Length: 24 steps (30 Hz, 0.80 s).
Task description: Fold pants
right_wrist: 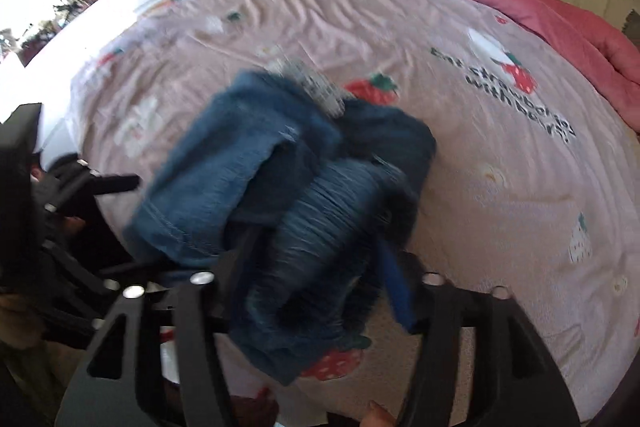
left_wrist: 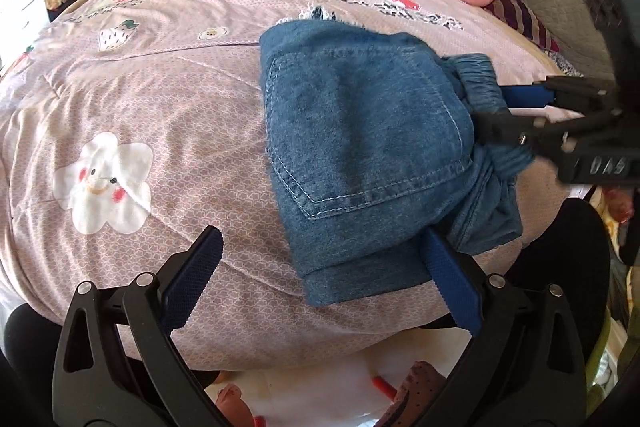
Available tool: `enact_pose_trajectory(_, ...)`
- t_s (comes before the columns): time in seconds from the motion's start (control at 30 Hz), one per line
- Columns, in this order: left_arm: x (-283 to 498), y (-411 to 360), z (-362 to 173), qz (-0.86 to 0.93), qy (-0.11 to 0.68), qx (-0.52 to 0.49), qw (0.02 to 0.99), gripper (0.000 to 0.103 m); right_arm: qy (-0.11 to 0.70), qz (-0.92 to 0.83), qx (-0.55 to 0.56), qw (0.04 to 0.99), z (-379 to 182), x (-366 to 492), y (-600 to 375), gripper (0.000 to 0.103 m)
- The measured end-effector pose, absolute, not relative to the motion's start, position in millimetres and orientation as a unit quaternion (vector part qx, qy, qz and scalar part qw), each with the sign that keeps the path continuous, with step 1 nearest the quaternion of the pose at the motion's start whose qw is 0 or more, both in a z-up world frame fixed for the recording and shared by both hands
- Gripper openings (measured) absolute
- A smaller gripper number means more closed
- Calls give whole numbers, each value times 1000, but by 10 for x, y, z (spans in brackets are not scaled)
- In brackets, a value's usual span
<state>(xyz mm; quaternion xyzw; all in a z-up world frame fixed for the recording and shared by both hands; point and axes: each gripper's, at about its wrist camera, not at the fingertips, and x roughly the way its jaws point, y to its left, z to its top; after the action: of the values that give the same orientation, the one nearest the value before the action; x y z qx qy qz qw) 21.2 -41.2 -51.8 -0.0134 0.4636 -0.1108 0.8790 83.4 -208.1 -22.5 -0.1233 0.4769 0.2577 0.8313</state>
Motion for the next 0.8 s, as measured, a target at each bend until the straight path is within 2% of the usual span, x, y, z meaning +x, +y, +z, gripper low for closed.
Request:
enact_pose_trajectory(0.17, 205, -429, -527, -110, 465, -13, 878, 93, 479, 276, -40, 832, -215, 816, -2274, 72)
enact_pose_trajectory(0.23, 192, -405, -465, -115, 462, -16, 879, 93, 461, 288, 0, 839, -97, 791, -2409, 77)
enact_pose_trajectory(0.3, 207, -341, -365, -117, 450, -19, 885, 93, 449, 286, 28, 846, -15, 787, -2529, 89)
enact_pose_trajectory(0.33, 224, -310, -316, -118, 444, -23, 888, 93, 446, 284, 47, 847, 7, 810, -2614, 91)
enact_pose_trajectory(0.53, 598, -196, -215, -137, 450, -60, 881, 93, 473, 291, 134, 821, -89, 1189, -2771, 93)
enact_pose_trajectory(0.8, 890, -256, -469, -165, 496, -82, 849, 93, 525, 295, 142, 786, -408, 1584, -2611, 94)
